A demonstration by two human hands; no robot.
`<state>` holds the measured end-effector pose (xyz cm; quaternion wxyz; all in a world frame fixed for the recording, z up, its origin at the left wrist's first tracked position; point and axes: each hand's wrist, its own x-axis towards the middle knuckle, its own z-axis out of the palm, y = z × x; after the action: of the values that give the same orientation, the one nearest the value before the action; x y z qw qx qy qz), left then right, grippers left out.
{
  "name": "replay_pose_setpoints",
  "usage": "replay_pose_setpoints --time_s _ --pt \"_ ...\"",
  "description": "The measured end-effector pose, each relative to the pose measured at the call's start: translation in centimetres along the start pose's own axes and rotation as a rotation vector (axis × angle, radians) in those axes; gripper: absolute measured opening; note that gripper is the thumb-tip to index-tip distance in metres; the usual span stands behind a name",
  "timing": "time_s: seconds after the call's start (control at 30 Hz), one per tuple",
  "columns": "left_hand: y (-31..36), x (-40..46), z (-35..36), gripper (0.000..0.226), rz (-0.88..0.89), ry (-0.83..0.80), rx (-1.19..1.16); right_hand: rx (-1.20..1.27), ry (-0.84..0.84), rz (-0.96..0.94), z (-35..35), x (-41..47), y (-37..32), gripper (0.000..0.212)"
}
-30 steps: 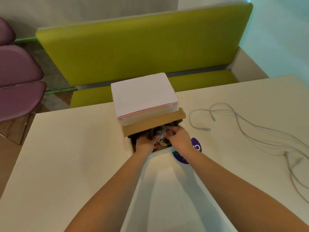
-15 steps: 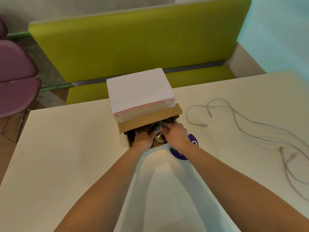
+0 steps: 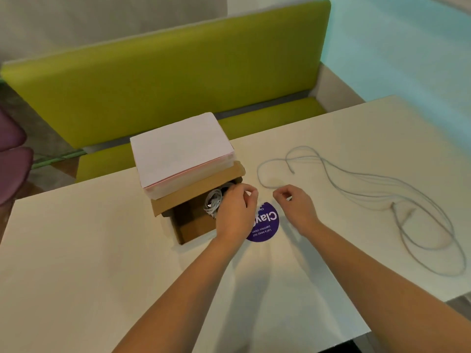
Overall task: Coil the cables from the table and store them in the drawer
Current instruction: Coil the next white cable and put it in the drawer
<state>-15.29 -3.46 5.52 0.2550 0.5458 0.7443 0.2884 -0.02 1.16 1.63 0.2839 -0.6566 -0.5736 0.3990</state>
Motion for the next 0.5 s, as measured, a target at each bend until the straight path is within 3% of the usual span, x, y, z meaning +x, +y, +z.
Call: replay_pose_setpoints --time_s 0.17,0.3,0.5 --pt "3.2 2.0 3.4 0.024 -0.026 -0.206 -0.069 -0.120 0.017 0.022 -2.6 1.9 1.7 0.020" --pt "4.0 5.0 6.8 0.032 -0.087 -0.374 0.067 -0.177 0.003 0.039 -4.8 4.3 2.5 0.020" --pt "4.4 8.7 10.8 0.056 -0.410 -0.384 0.083 -0.200 -0.052 0.058 -7.9 8.1 3.7 0.019"
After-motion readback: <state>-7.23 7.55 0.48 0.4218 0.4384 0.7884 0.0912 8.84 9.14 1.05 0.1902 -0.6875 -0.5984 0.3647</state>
